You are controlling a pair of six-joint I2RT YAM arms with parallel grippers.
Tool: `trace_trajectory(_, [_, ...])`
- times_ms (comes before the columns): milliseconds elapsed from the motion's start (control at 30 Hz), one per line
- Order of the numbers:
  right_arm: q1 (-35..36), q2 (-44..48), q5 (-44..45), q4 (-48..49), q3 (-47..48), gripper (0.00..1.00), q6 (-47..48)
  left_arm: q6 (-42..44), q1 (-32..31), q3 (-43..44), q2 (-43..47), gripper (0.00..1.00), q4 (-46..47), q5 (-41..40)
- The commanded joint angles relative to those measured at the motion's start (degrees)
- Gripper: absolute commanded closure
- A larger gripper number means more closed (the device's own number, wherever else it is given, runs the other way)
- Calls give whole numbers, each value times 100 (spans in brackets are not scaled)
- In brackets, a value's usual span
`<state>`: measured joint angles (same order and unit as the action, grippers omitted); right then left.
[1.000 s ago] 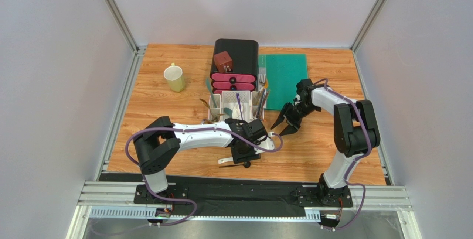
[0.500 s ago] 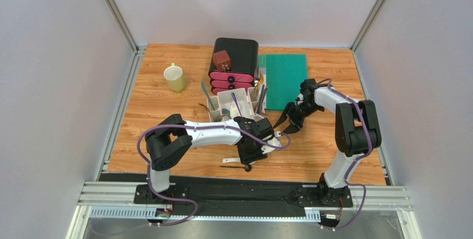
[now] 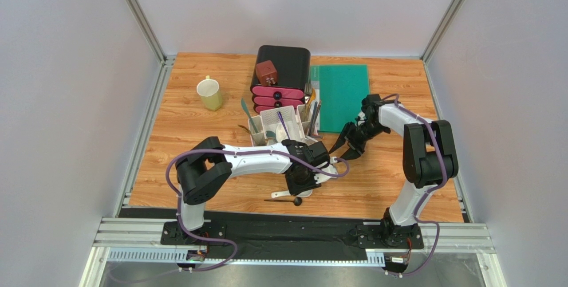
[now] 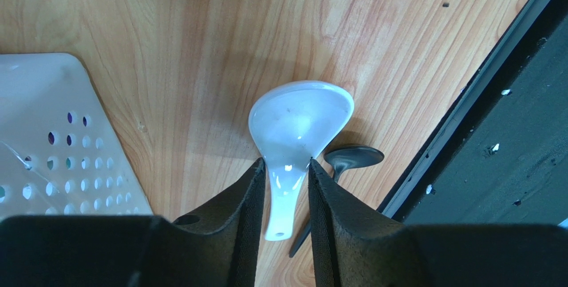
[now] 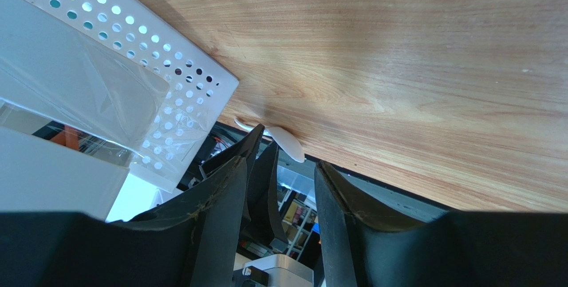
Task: Sort the eating utensils into containers
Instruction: Pick up the spoon from the center of the board.
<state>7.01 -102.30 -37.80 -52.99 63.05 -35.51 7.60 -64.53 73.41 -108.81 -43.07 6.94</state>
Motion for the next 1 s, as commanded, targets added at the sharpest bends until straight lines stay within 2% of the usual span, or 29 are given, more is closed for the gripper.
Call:
trace_trajectory(0, [-50, 87, -157, -53, 147, 53, 61, -83, 204, -380, -518, 64, -1107, -70])
trace_trajectory(333, [-76, 123, -175, -53, 120, 53, 61, -179, 187, -485, -421, 59, -1230, -114])
trace_trajectory(500, [-111, 158, -166, -62, 94, 54, 61, -179, 169, -424, -605, 64, -1283, -87])
trace_trajectory(533, [-120, 175, -166, -53, 85, 54, 61, -171, 160, -424, -632, 71, -1300, -88])
trace_trajectory(600, [-155, 184, -175, -53, 50, 54, 61, -179, 152, -406, -702, 76, -1301, -114])
trace_trajectory(633, [-156, 184, -175, -62, 41, 54, 70, -179, 152, -389, -729, 83, -1318, -149])
trace_trajectory(967, [-200, 184, -157, -27, -29, 54, 79, -223, 152, -283, -817, 100, -1274, -491])
